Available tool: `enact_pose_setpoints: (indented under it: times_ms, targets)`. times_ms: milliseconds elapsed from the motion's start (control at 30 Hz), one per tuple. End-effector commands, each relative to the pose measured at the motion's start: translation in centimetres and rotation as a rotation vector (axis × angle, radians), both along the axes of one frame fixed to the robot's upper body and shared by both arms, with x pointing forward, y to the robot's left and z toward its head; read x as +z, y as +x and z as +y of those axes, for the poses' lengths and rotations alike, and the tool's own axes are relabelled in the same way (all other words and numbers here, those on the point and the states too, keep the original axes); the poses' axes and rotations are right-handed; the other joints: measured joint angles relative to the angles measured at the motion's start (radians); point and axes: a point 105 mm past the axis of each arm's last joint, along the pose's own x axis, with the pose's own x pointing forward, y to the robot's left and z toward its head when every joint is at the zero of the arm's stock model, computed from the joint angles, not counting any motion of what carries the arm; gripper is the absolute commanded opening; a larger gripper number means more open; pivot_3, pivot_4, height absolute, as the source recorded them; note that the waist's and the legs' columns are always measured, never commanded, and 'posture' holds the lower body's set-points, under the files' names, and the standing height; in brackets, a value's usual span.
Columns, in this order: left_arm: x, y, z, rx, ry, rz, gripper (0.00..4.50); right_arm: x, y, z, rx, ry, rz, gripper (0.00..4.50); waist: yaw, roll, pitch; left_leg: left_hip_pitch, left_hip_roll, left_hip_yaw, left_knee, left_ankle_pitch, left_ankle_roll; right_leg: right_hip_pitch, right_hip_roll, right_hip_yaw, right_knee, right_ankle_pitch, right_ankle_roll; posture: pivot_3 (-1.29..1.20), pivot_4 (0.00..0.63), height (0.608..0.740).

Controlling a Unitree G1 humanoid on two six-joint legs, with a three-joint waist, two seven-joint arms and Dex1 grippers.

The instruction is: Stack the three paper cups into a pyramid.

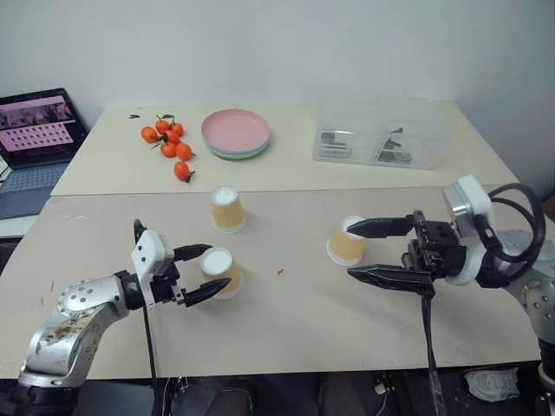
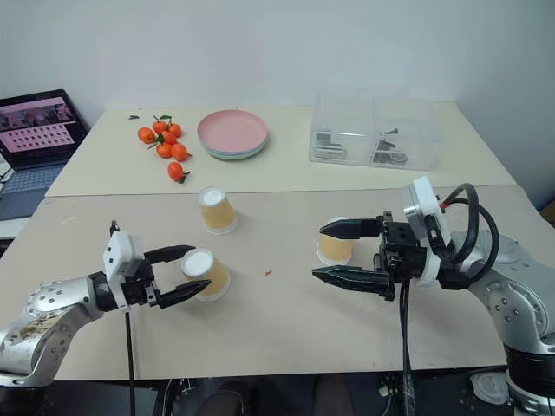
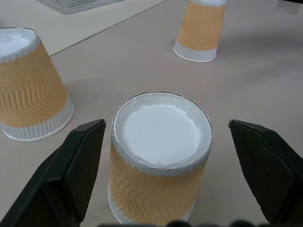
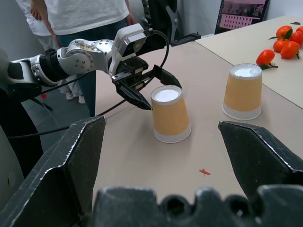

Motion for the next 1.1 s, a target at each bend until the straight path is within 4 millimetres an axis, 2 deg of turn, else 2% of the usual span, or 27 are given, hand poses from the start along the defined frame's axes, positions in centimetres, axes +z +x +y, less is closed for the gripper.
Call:
enact_pose_setpoints:
  times_ms: [33,133,267,333,367,533,733,867,1000,1100]
  targets:
    - [0.3,0.6,-0.2,-0.010,0.009,-0.035,4.43,1.4,-0.1,-0.4,-0.010,0.012,-0.065,4.50,0.001,0.000,0.000,0.000,0.000,0.000,0.000,0.000,0.000,0.000,0.000,0.000,0.000,0.000,0.000,0.00,0.150,0.728]
    - [0.3,1.0,-0.6,-0.011,-0.009,-0.046,4.43,1.1,0.0,-0.5,-0.020,0.009,-0.064,4.50,0.001,0.000,0.000,0.000,0.000,0.000,0.000,0.000,0.000,0.000,0.000,0.000,0.000,0.000,0.000,0.00,0.150,0.728]
    - [0.1,1.8,-1.1,-0.008,-0.022,-0.063,3.55,0.8,-0.1,-0.4,-0.023,-0.001,-0.065,4.50,0.001,0.000,0.000,0.000,0.000,0.000,0.000,0.000,0.000,0.000,0.000,0.000,0.000,0.000,0.000,0.00,0.150,0.728]
    - [-0.1,2.1,-1.5,-0.012,-0.017,-0.070,2.72,0.9,-0.1,-0.5,-0.026,0.004,-0.065,4.50,0.002,0.000,0.000,0.000,0.000,0.000,0.000,0.000,0.000,0.000,0.000,0.000,0.000,0.000,0.000,0.00,0.150,0.728]
    - [-0.1,2.4,-1.7,-0.010,-0.008,-0.079,2.61,1.0,-0.1,-0.5,-0.027,0.005,-0.068,4.50,0.002,0.000,0.000,0.000,0.000,0.000,0.000,0.000,0.000,0.000,0.000,0.000,0.000,0.000,0.000,0.00,0.150,0.728]
    - [0.5,3.6,-3.9,-0.066,-0.040,-0.110,2.61,1.0,0.1,-0.5,-0.032,0.004,-0.079,4.50,0.007,0.000,0.000,0.000,0.000,0.000,0.001,0.000,0.000,0.001,0.000,0.000,0.000,0.000,0.000,0.00,0.150,0.728]
    - [2.2,5.2,-8.9,-0.205,-0.108,-0.132,2.61,2.0,-0.5,0.7,0.028,0.033,-0.102,4.50,0.013,-0.001,0.000,-0.001,-0.001,0.000,0.001,0.000,0.000,0.000,0.000,0.000,0.000,0.001,0.000,0.00,0.150,0.728]
    - [2.9,5.7,-11.6,-0.286,-0.133,-0.135,2.61,1.9,-0.9,1.4,0.045,0.024,-0.108,4.50,0.013,-0.001,0.000,-0.001,-0.001,0.000,0.002,0.000,0.000,0.001,0.000,0.000,0.000,0.001,0.001,0.00,0.150,0.728]
    - [2.8,6.4,-13.4,-0.326,-0.146,-0.117,2.61,1.8,-0.8,1.4,0.030,0.022,-0.114,4.50,0.011,-0.001,0.000,-0.001,-0.001,0.000,0.002,0.000,0.000,0.001,0.000,0.000,0.000,0.001,0.001,0.00,0.150,0.728]
    - [1.9,7.2,-13.6,-0.319,-0.133,-0.100,2.61,1.7,-0.8,1.4,0.016,0.023,-0.117,4.50,0.011,-0.001,0.000,-0.001,-0.001,0.000,0.002,0.000,0.000,0.001,0.000,0.000,0.000,0.001,0.001,0.00,0.150,0.728]
